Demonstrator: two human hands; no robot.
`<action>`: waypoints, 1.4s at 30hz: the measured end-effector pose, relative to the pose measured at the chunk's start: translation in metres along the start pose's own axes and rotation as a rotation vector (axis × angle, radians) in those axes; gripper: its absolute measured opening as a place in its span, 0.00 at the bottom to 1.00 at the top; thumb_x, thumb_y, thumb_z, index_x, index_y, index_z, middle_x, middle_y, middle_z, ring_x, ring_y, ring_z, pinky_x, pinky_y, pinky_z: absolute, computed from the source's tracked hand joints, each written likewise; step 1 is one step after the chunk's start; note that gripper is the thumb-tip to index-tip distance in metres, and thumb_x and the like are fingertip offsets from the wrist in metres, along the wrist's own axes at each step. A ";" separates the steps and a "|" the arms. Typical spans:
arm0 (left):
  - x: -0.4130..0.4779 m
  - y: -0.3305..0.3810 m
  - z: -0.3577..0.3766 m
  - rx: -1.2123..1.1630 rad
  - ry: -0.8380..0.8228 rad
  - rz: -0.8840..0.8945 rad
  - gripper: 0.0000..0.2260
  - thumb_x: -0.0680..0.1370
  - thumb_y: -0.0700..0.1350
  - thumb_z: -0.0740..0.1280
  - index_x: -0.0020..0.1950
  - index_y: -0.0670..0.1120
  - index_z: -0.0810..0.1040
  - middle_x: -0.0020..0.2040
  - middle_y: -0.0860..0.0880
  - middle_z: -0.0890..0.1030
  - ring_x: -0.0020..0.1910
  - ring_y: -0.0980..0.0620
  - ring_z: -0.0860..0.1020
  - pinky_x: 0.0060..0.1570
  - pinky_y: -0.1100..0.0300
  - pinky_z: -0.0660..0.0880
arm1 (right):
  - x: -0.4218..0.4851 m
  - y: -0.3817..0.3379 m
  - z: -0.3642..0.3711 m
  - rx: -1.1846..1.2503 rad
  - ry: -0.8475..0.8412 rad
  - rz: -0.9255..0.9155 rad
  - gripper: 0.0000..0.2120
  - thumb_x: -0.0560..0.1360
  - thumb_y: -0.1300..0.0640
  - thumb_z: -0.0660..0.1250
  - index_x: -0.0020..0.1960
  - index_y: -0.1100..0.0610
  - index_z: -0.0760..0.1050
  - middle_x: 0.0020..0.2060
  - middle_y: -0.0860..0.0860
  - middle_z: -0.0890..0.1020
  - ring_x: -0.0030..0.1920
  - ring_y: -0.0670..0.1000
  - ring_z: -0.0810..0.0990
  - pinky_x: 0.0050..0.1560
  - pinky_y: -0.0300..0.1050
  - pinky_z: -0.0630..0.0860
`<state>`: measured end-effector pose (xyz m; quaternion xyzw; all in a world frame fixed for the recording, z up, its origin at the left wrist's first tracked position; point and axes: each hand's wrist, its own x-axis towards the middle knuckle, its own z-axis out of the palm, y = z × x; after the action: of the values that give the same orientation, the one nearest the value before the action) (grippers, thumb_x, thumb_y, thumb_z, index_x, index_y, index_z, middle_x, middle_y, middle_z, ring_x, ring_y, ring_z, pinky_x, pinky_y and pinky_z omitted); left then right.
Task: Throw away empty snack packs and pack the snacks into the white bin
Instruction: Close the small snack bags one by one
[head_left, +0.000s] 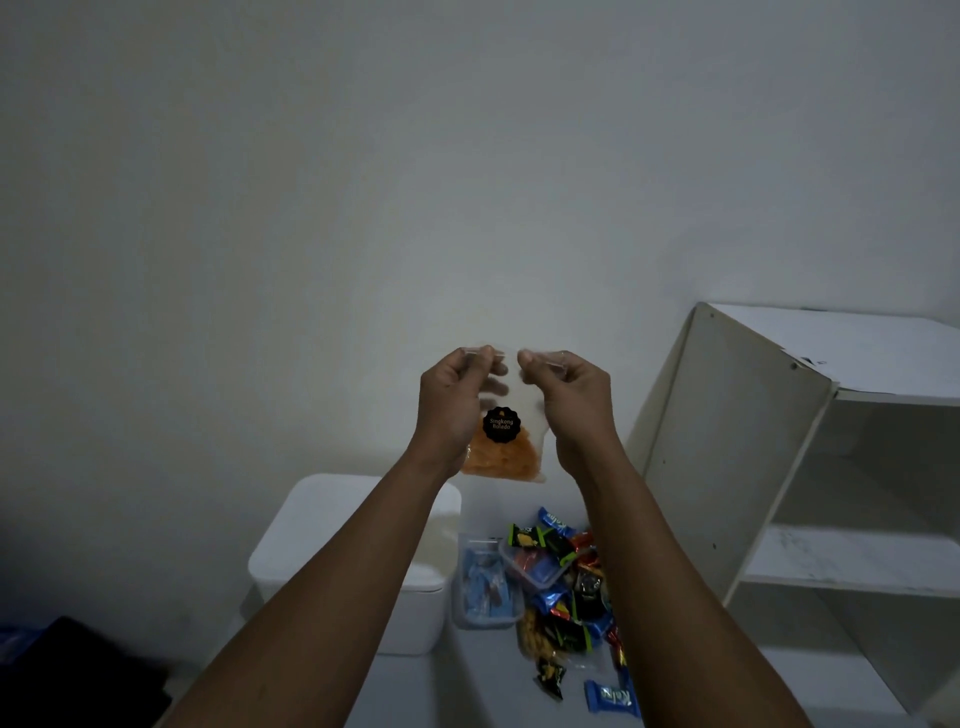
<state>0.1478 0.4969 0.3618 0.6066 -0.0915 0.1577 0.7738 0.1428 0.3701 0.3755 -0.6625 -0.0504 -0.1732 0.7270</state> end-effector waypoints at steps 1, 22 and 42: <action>0.000 0.000 0.001 0.013 0.023 0.013 0.10 0.83 0.47 0.63 0.51 0.43 0.81 0.42 0.50 0.83 0.39 0.54 0.81 0.42 0.60 0.77 | 0.000 0.001 0.001 0.016 0.004 0.008 0.07 0.74 0.54 0.75 0.41 0.57 0.82 0.37 0.50 0.85 0.43 0.44 0.82 0.51 0.44 0.74; 0.008 -0.008 -0.006 -0.048 0.221 -0.019 0.08 0.77 0.49 0.72 0.41 0.46 0.83 0.37 0.52 0.83 0.36 0.54 0.78 0.38 0.58 0.75 | -0.003 0.017 -0.005 0.007 0.002 -0.011 0.15 0.80 0.51 0.66 0.49 0.60 0.85 0.42 0.48 0.88 0.48 0.45 0.85 0.56 0.50 0.80; -0.002 -0.028 -0.005 0.258 0.124 0.105 0.11 0.80 0.48 0.67 0.40 0.46 0.83 0.35 0.54 0.83 0.33 0.61 0.77 0.38 0.68 0.75 | 0.005 0.011 -0.004 -0.472 -0.247 -0.106 0.08 0.77 0.52 0.72 0.42 0.55 0.84 0.38 0.50 0.85 0.41 0.46 0.82 0.47 0.45 0.79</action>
<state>0.1560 0.4957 0.3347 0.6843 -0.0539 0.2456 0.6844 0.1499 0.3656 0.3660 -0.8261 -0.1316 -0.1358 0.5308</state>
